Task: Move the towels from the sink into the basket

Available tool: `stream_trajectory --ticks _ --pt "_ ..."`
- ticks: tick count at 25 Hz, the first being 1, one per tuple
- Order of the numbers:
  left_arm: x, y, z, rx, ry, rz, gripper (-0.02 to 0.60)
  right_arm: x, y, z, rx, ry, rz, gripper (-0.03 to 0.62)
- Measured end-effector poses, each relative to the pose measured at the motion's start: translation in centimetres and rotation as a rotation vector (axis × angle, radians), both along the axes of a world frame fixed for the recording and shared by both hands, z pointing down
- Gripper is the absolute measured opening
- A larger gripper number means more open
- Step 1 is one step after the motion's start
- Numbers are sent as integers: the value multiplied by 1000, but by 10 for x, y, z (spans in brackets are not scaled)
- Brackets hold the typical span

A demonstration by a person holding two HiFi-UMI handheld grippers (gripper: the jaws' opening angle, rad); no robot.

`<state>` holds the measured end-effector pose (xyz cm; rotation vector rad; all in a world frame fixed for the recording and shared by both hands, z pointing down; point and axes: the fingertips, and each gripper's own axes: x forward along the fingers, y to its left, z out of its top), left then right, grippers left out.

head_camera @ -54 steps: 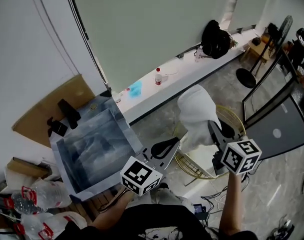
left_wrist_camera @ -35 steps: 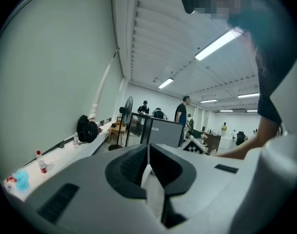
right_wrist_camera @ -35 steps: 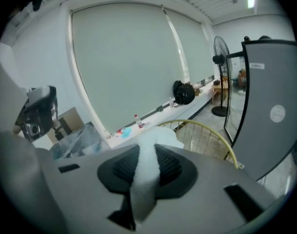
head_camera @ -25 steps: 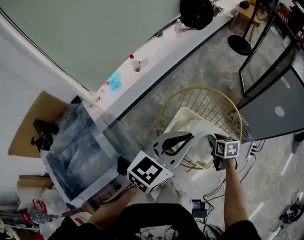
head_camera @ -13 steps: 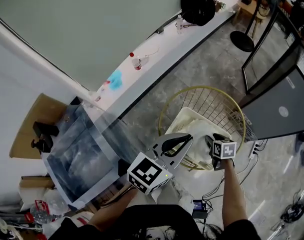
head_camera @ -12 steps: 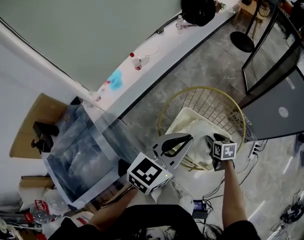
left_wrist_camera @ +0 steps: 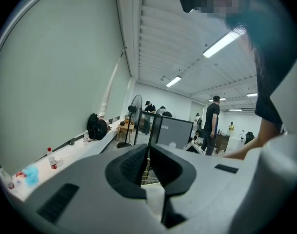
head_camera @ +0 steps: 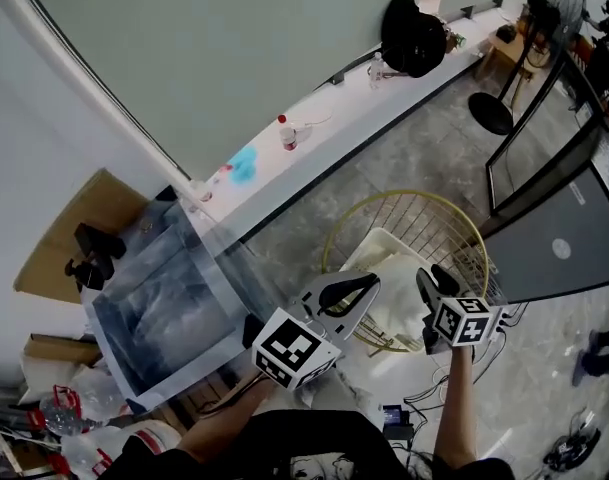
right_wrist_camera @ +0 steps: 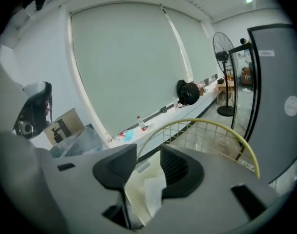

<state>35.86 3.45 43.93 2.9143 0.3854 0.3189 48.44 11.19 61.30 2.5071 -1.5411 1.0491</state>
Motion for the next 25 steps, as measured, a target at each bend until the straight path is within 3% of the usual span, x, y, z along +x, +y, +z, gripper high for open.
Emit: stream_trajectory --ticks 3,13,25 --pt "-17 -9 -6 8 15 -48 8 -13 -19 -34 52 53 -39 119" --pt "-111 -67 -27 29 59 -273 8 -96 -97 -131 223 152 -207 92" --pt "-296 -123 -34 29 72 -564 8 -289 -184 -178 340 158 -481 92"
